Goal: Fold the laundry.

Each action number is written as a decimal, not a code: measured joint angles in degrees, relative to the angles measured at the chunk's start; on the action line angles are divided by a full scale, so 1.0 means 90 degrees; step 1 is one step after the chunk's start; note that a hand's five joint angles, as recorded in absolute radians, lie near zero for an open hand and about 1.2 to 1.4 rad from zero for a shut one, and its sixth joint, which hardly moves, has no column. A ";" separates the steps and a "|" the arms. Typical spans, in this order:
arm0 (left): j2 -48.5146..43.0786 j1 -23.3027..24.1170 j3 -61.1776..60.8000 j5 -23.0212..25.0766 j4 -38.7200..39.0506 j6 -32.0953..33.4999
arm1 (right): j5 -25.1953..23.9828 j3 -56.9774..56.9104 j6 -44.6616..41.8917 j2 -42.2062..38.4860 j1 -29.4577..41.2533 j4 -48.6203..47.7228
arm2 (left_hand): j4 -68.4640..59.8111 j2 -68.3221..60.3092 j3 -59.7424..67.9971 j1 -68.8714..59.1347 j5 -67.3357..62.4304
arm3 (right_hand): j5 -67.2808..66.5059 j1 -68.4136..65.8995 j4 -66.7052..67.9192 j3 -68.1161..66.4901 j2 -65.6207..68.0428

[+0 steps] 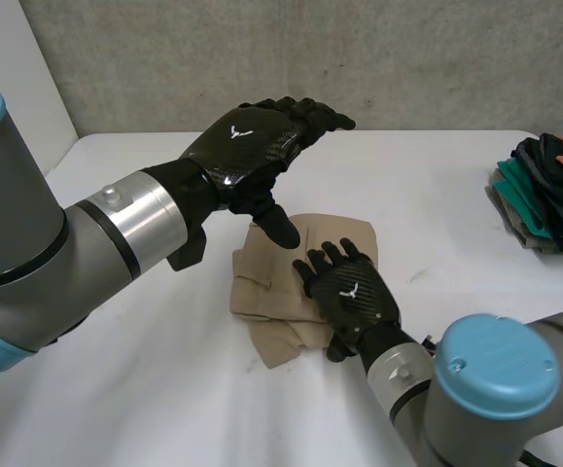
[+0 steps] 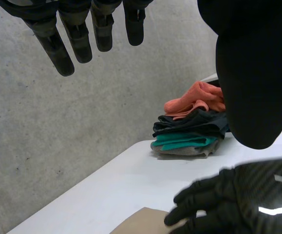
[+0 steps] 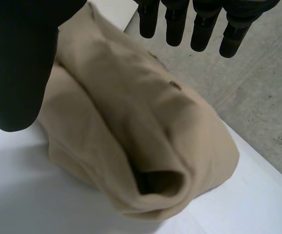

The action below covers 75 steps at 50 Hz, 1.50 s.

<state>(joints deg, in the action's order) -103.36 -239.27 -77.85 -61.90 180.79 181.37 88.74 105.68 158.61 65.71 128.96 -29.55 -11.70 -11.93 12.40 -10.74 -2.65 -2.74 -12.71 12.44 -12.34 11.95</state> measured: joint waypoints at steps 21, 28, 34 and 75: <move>-0.0039 0.0043 -0.0037 -0.0097 0.0070 -0.0001 | 0.0874 -0.1339 -0.0727 -0.1746 0.0047 -0.1447 | 0.0000 0.0000 0.0000 0.0000 0.0000 | -0.0963 -0.1093 0.1134 -0.1152 0.1190; -0.0038 0.0042 -0.0037 -0.0096 0.0070 -0.0004 | 0.0751 -0.1595 -0.0585 -0.1758 0.0038 -0.1466 | 0.0000 -0.0001 0.0000 0.0000 -0.0001 | -0.5366 -0.5260 0.6084 -0.6014 0.6123; -0.0021 0.0024 -0.0028 -0.0098 0.0075 -0.0005 | 0.0568 -0.1924 -0.0129 -0.1307 -0.0069 -0.1464 | 0.0001 -0.0001 0.0000 0.0000 0.0000 | -0.5641 -0.5260 0.6241 -0.6027 0.6123; 0.0224 0.0094 -0.0287 -0.0114 0.0330 -0.0015 | -0.4846 -0.5406 0.3760 -0.2701 -0.7196 -0.2087 | 0.0000 0.0000 0.0000 0.0000 0.0000 | -0.5987 -0.5373 0.6270 -0.6172 0.6138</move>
<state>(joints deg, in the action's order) -101.35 -238.42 -80.44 -62.92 183.76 181.23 45.13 57.03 192.44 41.40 64.19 -48.33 -11.70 -11.93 12.40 -10.74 -2.65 -56.63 -61.07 68.87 -67.88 67.19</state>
